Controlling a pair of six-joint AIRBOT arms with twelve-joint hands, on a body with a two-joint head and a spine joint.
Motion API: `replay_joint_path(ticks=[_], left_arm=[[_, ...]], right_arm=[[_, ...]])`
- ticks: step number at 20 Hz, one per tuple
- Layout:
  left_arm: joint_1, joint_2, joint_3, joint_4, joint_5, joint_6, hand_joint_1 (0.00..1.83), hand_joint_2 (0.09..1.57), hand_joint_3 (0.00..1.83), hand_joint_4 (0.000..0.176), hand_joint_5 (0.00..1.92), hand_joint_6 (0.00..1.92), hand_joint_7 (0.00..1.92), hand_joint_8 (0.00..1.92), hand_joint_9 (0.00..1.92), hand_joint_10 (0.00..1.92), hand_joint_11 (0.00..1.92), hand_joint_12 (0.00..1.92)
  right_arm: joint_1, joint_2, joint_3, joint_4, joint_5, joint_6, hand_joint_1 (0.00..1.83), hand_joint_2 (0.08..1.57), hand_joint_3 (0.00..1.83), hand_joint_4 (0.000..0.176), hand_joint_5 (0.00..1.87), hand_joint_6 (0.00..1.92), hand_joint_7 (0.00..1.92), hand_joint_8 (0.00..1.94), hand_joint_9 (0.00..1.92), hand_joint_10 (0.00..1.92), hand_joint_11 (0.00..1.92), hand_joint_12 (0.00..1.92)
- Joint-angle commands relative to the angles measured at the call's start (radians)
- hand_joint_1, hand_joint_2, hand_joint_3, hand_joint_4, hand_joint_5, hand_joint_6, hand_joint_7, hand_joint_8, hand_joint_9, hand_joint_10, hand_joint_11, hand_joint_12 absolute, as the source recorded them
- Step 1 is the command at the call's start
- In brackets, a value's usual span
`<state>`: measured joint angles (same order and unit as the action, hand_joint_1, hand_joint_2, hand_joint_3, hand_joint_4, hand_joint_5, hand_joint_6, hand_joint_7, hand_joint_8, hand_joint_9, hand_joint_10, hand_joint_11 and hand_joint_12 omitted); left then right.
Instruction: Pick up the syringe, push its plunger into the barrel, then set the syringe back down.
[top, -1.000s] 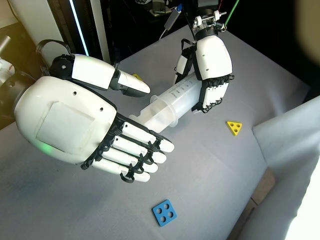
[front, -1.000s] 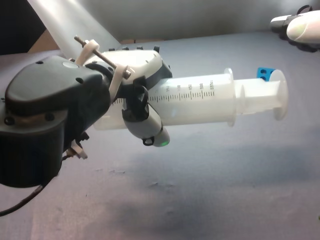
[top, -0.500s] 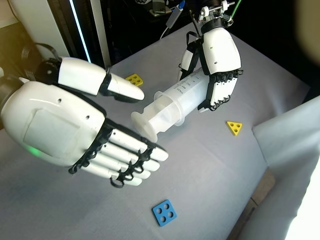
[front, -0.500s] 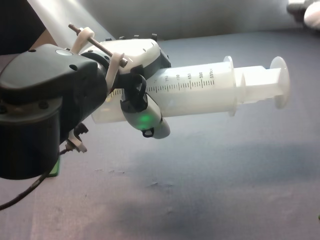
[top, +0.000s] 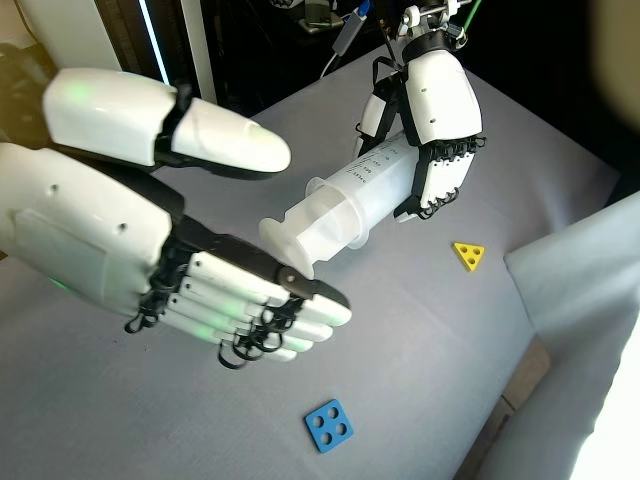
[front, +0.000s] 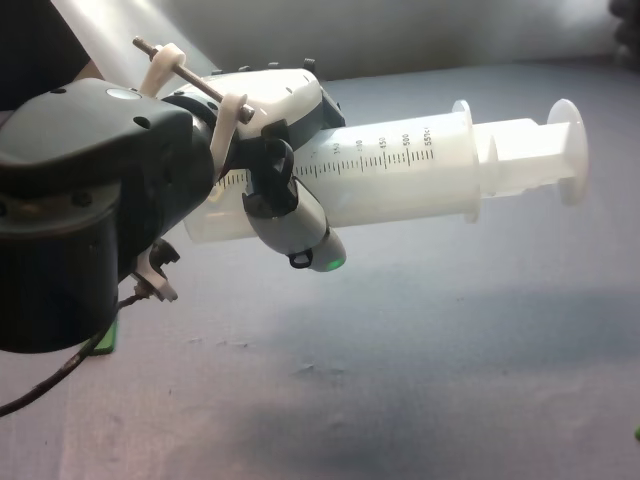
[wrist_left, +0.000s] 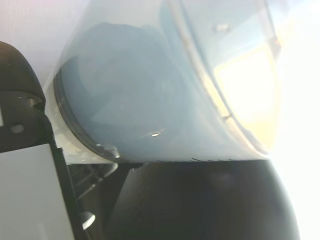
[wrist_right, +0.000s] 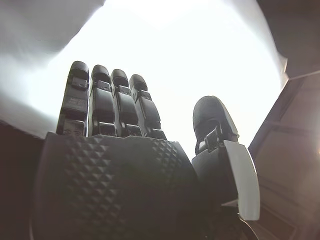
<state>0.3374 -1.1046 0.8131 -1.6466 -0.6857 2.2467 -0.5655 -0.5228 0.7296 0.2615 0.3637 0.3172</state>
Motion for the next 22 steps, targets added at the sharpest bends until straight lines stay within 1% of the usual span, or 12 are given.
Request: replay_joint_path(ticks=[1,3,5,6,8,9,11,12,16,22], left_arm=[[-0.018,0.006,0.000,0.057,-0.006,-0.010,1.38,1.10,0.00,0.000,0.95,0.88,1.05,0.92,0.94,1.15,0.77,0.90],[-0.016,0.006,0.001,0.058,-0.006,-0.010,1.38,1.10,0.00,0.000,0.95,0.89,1.05,0.92,0.93,1.16,0.77,0.90],[-0.014,0.003,0.006,0.058,-0.007,-0.011,1.38,1.09,0.00,0.000,0.96,0.86,1.05,0.91,0.95,1.15,0.77,0.90],[-0.014,0.001,0.007,0.058,-0.008,-0.013,1.38,1.10,0.00,0.000,0.95,0.86,1.04,0.95,0.93,1.16,0.77,0.92],[-0.014,0.001,0.012,0.057,-0.011,-0.022,1.38,1.10,0.00,0.000,0.95,0.86,1.04,0.95,0.92,1.18,0.75,0.95],[-0.015,0.001,0.017,0.049,-0.011,-0.025,1.38,1.09,0.00,0.000,0.96,0.84,1.06,0.90,0.94,1.16,0.76,0.94],[-0.022,0.001,0.027,0.037,-0.011,-0.032,1.38,1.10,0.00,0.000,0.96,0.85,1.05,0.93,0.93,1.16,0.75,0.93],[-0.025,0.000,0.031,0.036,-0.011,-0.039,1.38,1.10,0.00,0.000,0.95,0.86,1.03,0.96,0.92,1.18,0.75,0.94],[-0.037,-0.003,0.026,0.033,-0.011,-0.043,1.38,1.10,0.00,0.000,0.94,0.88,1.02,0.96,0.93,1.17,0.76,0.93],[-0.063,-0.003,0.018,0.034,-0.011,-0.042,1.38,1.10,0.00,0.000,0.96,0.85,1.03,0.96,0.92,1.19,0.75,0.93]], right_arm=[[0.001,0.002,-0.017,0.031,0.166,0.013,0.00,1.33,0.00,0.000,0.08,0.01,0.06,0.00,0.03,0.01,0.01,0.00],[-0.013,0.002,-0.035,0.083,0.167,0.008,0.00,1.33,0.00,0.000,0.08,0.01,0.05,0.00,0.03,0.01,0.01,0.00],[-0.036,0.001,-0.035,0.143,0.161,-0.031,0.00,1.33,0.00,0.000,0.09,0.01,0.07,0.01,0.04,0.01,0.01,0.00],[-0.048,0.001,-0.034,0.155,0.158,-0.032,0.00,1.33,0.00,0.000,0.08,0.00,0.05,0.00,0.03,0.00,0.00,0.00],[-0.073,-0.001,-0.035,0.179,0.153,-0.033,0.00,1.33,0.00,0.000,0.09,0.01,0.06,0.00,0.03,0.01,0.00,0.00],[-0.080,-0.005,-0.035,0.188,0.148,-0.035,0.00,1.33,0.00,0.000,0.10,0.01,0.07,0.01,0.04,0.01,0.01,0.00],[-0.090,-0.020,-0.035,0.226,0.132,-0.042,0.00,1.33,0.00,0.000,0.09,0.00,0.06,0.00,0.03,0.00,0.00,0.00],[-0.095,-0.034,-0.035,0.234,0.125,-0.043,0.00,1.33,0.00,0.000,0.09,0.01,0.06,0.00,0.03,0.00,0.00,0.00],[-0.112,-0.081,-0.033,0.237,0.116,-0.050,0.00,1.33,0.00,0.000,0.09,0.00,0.05,0.00,0.02,0.00,0.00,0.00],[-0.116,-0.162,0.019,0.225,0.106,-0.085,0.00,1.33,0.00,0.000,0.09,0.00,0.05,0.00,0.01,0.00,0.00,0.00]])
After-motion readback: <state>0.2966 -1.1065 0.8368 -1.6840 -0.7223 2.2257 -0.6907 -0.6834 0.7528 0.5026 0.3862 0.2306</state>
